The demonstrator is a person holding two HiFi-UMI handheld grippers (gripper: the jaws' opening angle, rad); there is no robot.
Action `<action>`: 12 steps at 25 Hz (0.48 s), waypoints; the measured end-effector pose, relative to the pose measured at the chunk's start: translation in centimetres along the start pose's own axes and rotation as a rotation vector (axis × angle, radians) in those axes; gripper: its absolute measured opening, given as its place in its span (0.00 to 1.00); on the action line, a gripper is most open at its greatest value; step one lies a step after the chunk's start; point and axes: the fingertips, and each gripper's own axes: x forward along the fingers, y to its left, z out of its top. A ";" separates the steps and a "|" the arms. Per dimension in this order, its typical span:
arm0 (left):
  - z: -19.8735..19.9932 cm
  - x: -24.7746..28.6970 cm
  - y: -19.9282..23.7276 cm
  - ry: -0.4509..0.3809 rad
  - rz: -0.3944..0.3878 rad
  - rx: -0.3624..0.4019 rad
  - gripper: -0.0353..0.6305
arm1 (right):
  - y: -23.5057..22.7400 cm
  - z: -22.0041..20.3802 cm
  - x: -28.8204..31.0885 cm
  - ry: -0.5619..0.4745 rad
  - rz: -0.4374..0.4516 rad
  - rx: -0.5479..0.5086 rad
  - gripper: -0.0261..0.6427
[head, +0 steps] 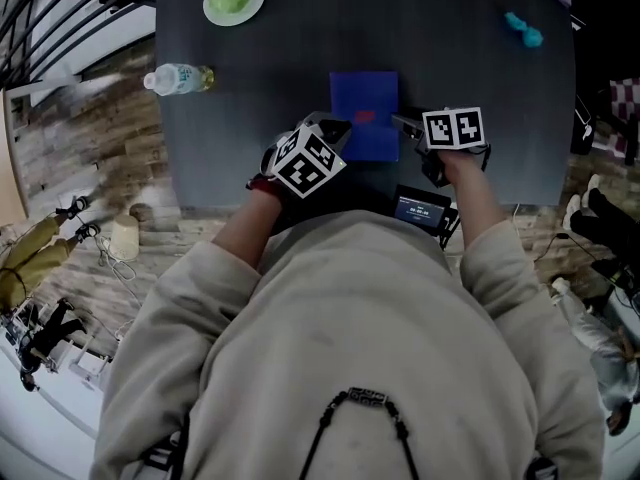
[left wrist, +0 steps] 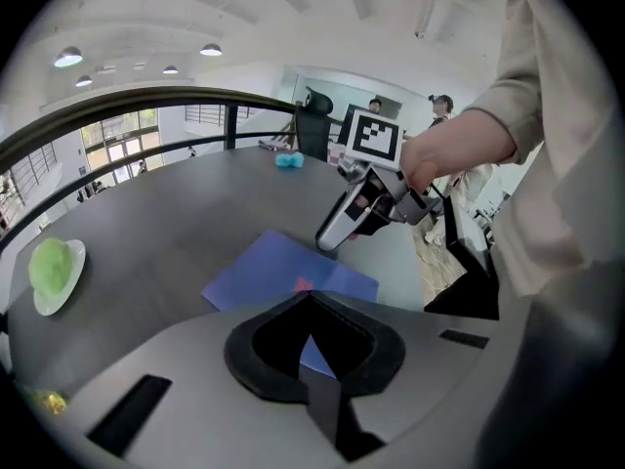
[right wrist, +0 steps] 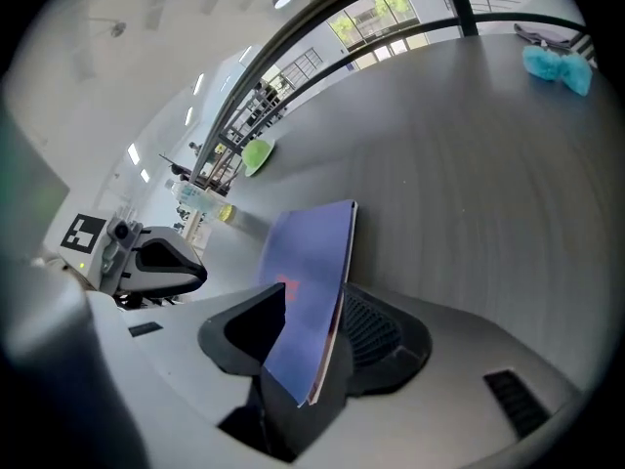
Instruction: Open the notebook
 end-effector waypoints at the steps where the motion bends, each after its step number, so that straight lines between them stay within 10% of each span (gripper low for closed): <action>1: -0.5 0.5 0.3 0.021 0.007 0.011 0.06 | -0.3 -0.2 0.1 0.005 -0.011 0.011 0.31; 12: -3.6 4.5 1.2 0.141 -0.006 0.003 0.06 | -1.1 -1.3 2.0 0.068 -0.045 0.017 0.31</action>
